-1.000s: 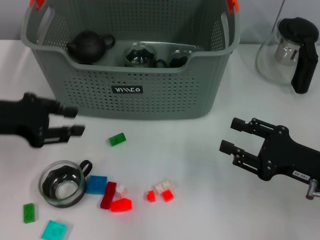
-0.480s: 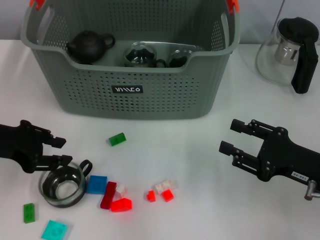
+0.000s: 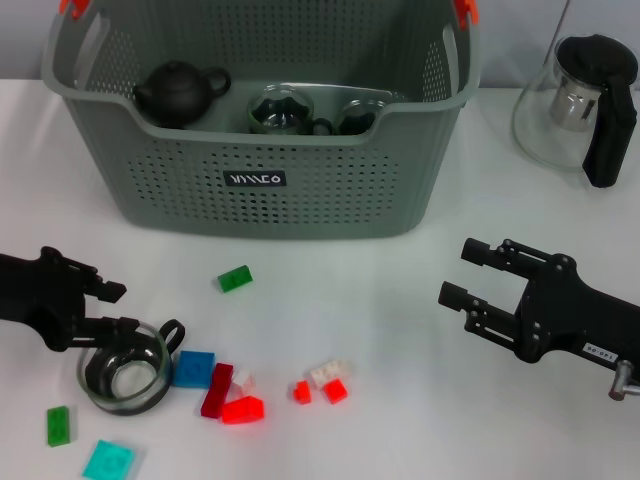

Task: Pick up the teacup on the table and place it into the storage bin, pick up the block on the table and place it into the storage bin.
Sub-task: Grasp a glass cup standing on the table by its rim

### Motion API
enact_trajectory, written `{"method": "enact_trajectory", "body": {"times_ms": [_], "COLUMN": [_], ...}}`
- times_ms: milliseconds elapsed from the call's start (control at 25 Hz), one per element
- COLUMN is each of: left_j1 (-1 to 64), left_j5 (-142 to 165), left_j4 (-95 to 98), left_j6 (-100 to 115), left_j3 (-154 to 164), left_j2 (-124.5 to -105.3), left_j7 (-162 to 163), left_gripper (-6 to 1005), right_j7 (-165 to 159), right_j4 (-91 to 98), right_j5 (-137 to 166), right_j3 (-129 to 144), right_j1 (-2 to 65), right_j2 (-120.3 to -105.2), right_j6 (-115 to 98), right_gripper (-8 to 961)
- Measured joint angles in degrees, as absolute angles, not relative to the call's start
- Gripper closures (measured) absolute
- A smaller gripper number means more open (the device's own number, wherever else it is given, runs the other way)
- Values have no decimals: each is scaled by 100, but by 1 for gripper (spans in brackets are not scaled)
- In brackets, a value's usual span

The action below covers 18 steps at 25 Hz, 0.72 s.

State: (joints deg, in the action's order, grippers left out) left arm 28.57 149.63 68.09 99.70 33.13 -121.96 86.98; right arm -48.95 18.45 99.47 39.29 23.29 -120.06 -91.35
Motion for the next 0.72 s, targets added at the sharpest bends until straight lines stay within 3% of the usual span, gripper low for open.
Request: {"method": "enact_trajectory", "body": {"times_ms": [720], "left_j1": [2846], "left_j5": [15573], "left_j4": [6837], "left_j6": [9552], "left_j3": [3592], "left_j2": [-12341], "left_j7": [9076], "left_gripper": [539], "right_j7": [-4859], "right_j4": [1846], "right_j5": [9958], "right_j3": [3937], "right_j1": [2329], "right_j2": [-11992], "right_j6": [-9073], "right_gripper": [315]}}
